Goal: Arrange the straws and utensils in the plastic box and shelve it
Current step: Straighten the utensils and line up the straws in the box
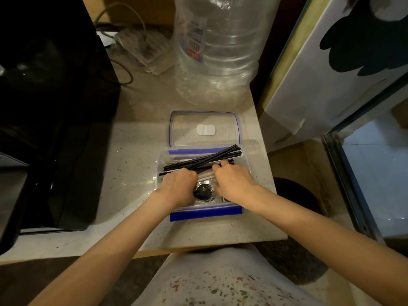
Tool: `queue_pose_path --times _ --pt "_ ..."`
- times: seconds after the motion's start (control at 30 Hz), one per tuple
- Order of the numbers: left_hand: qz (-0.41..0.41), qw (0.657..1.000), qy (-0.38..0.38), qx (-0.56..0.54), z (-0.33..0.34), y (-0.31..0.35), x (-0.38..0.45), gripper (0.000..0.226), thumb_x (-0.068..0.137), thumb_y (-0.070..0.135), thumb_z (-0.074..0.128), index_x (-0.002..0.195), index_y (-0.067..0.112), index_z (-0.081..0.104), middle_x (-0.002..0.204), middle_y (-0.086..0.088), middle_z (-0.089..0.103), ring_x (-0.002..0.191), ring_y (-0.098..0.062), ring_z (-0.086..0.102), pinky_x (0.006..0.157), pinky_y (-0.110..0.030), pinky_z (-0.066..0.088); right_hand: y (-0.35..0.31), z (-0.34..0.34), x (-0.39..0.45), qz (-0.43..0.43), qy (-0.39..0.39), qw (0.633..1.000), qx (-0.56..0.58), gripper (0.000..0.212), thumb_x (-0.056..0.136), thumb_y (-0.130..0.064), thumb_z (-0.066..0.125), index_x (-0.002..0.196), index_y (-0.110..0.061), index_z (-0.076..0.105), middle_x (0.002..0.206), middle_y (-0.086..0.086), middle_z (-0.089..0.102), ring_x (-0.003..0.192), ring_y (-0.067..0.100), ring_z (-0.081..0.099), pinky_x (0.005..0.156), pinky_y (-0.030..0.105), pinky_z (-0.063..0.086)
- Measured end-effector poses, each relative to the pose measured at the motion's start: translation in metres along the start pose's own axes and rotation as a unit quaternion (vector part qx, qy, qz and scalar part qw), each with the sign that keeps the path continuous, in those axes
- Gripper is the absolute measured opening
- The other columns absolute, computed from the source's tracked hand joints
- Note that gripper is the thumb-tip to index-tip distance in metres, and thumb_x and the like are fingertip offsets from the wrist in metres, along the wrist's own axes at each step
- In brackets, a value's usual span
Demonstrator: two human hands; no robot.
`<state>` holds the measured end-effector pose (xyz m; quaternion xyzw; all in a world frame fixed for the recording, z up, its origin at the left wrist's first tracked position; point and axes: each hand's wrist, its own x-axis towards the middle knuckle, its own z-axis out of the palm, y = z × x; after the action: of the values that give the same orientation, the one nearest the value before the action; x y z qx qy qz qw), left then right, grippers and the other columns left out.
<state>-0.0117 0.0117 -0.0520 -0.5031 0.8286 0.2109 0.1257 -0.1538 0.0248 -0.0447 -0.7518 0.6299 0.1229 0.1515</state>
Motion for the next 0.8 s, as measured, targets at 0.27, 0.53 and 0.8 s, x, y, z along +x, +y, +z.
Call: queue_pose_path --times 0.27,0.53,0.8 --pt "0.041 0.999 0.004 0.014 -0.005 0.003 -0.004 0.014 0.087 0.019 0.06 0.099 0.013 0.063 0.097 -0.006 0.067 0.089 -0.022 0.063 0.08 -0.036 0.056 0.021 -0.033 -0.004 -0.013 -0.182 0.979 0.09 0.042 0.082 -0.017 0.069 0.119 -0.005 0.056 0.113 0.01 0.062 0.1 0.024 0.061 0.082 0.032 0.054" --pt "0.044 0.994 0.034 -0.095 -0.023 -0.01 -0.01 0.013 0.081 0.018 0.066 0.077 0.02 0.054 0.079 0.003 0.055 0.074 -0.014 0.052 0.068 -0.024 0.047 0.02 -0.023 -0.005 -0.051 -0.169 0.983 0.049 0.049 0.075 -0.014 0.075 0.118 -0.007 0.053 0.112 0.009 0.057 0.095 0.023 0.06 0.082 0.037 0.055" --pt "-0.001 0.916 0.075 -0.395 -0.032 -0.013 -0.019 0.013 0.077 0.012 0.073 0.083 0.01 0.062 0.074 -0.009 0.063 0.072 -0.021 0.062 0.07 -0.028 0.053 0.037 -0.043 -0.015 -0.031 -0.082 0.879 0.469 0.02 0.089 -0.009 0.06 0.109 -0.014 0.063 0.1 0.003 0.068 0.075 0.007 0.065 0.063 0.018 0.055"
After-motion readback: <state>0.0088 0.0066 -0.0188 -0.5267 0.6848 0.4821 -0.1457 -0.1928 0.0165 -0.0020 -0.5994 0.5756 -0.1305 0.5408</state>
